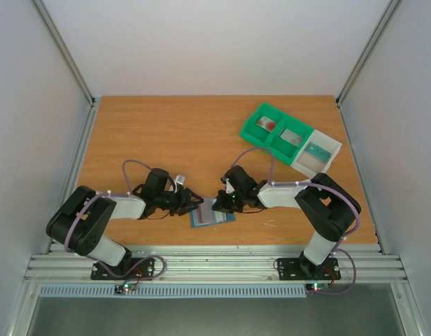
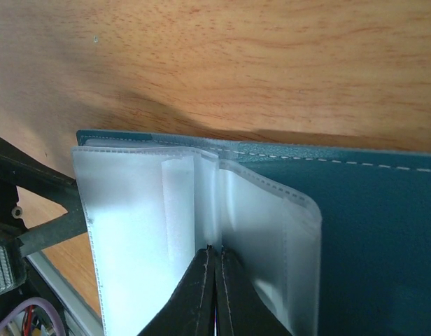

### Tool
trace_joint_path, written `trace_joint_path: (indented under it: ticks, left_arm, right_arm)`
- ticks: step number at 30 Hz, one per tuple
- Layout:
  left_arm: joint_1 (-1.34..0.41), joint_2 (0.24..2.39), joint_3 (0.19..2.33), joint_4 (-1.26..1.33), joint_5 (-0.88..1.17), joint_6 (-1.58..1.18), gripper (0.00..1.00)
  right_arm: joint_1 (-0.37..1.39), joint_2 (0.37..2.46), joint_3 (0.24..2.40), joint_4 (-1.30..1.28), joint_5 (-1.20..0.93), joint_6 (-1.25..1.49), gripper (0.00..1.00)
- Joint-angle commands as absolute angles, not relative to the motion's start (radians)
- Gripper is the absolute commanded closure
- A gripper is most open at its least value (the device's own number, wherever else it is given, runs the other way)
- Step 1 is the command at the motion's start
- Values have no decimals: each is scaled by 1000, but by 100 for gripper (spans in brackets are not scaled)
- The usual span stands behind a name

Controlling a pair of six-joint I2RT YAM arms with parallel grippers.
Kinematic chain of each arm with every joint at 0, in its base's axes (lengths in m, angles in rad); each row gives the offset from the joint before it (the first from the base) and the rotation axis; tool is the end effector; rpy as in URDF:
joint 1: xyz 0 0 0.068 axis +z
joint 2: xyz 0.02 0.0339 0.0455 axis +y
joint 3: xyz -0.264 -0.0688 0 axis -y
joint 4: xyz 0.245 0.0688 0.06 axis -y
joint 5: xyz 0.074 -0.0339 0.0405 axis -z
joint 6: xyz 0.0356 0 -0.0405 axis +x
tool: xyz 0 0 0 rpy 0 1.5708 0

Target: Take the credit cards out of the card holder

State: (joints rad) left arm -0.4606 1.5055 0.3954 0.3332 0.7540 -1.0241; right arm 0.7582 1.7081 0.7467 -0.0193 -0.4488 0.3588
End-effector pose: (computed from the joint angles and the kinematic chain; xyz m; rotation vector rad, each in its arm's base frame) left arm 0.2012 -0.1270 0.1141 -0.3125 2.6525 -1.5154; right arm 0.2105 0.2207 0.1203 -0.7229 2.6227 0.9624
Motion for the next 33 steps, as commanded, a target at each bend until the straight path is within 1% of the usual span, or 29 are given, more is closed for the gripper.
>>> trace_joint_path:
  ticks: [1,8,10,12,15,17,23,28,33]
  left_arm:
    - [-469,1534,417,379,780,-1050,59]
    - [-494,1577,472,368,787,-1050,59]
    - [-499,1606,478,406,805,-1059,60]
    - [-508,1624,475,455,814,-1087,60]
    - [-524,1625,485,462,807,-1110,62]
    - [-538,1622,500,443,801,-1111,62]
    - [-594,1632,563,413,778,-1124,62]
    - [-633,1666,617,382,748,-1119,62]
    - [-633,1676,628,394,736,-1133,62]
  right_arm:
    - [758,1730,724,-38,-446,375,98]
    - [758,1698,728,-47,-441,370,97]
    - [757,1695,722,-44,-441,381,96]
    - [758,1693,710,-24,-447,389,94]
    - [758,1663,713,-51,-430,375,91]
    - [758,1621,715,-85,-406,362,88]
    - [758,1462,688,-194,-303,337,72]
    - [758,1334,659,-265,-228,328,72]
    - [758,1271,665,-300,-225,315,72]
